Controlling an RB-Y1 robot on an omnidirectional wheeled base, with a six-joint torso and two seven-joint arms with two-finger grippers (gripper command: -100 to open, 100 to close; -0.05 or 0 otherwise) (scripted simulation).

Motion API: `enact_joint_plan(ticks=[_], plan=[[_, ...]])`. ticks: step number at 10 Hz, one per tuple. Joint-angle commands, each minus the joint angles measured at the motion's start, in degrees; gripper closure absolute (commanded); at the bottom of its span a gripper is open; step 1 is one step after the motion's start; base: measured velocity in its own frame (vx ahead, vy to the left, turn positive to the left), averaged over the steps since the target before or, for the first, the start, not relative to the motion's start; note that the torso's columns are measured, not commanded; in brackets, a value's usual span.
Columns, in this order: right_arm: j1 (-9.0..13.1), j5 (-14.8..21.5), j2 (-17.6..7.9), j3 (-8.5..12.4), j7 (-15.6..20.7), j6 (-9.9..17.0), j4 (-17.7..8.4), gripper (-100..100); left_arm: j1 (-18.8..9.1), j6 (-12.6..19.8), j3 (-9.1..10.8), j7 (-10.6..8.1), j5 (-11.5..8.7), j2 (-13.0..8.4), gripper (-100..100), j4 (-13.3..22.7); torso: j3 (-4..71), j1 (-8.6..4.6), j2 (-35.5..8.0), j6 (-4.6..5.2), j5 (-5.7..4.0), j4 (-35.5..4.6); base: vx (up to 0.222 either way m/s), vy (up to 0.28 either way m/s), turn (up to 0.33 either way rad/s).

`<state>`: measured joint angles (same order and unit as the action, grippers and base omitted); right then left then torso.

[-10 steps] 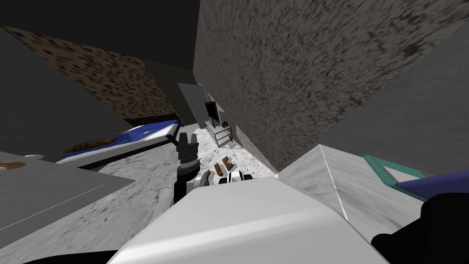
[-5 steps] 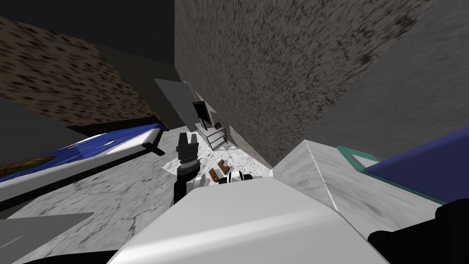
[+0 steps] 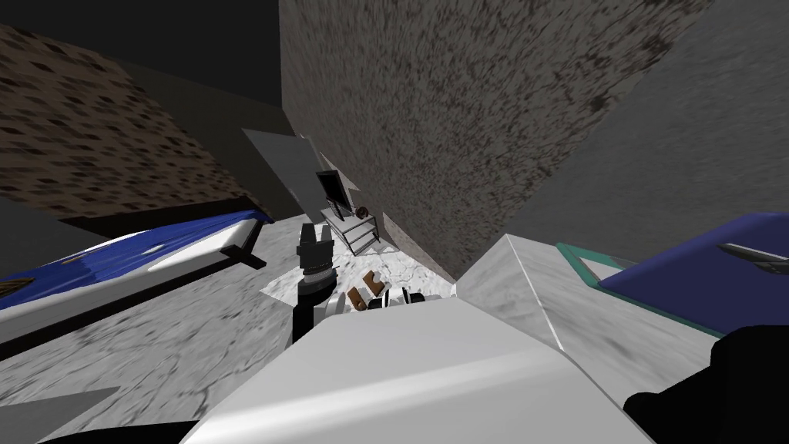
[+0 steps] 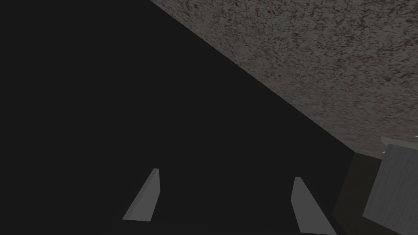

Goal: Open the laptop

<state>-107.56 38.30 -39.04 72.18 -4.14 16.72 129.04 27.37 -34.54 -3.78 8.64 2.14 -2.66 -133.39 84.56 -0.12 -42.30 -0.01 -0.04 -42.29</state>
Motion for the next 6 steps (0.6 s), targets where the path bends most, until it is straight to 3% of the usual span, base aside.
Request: enact_joint_plan(ticks=[1,6], plan=[[-2.8,-1.9,-0.2,2.4,-2.0,-1.0,0.4,-100,0.0,0.0,0.00,0.00,0.0,0.0,0,0.0,0.0,0.07,0.0,0.00,0.02,0.0,0.024,-0.042,-0.030],[-8.1,-5.5,-0.7,6.7,-5.6,-2.8,1.0,-100,0.0,0.0,0.00,0.00,0.0,0.0,0,0.0,0.0,0.10,0.0,0.01,0.04,0.0,0.027,-0.037,-0.028]])
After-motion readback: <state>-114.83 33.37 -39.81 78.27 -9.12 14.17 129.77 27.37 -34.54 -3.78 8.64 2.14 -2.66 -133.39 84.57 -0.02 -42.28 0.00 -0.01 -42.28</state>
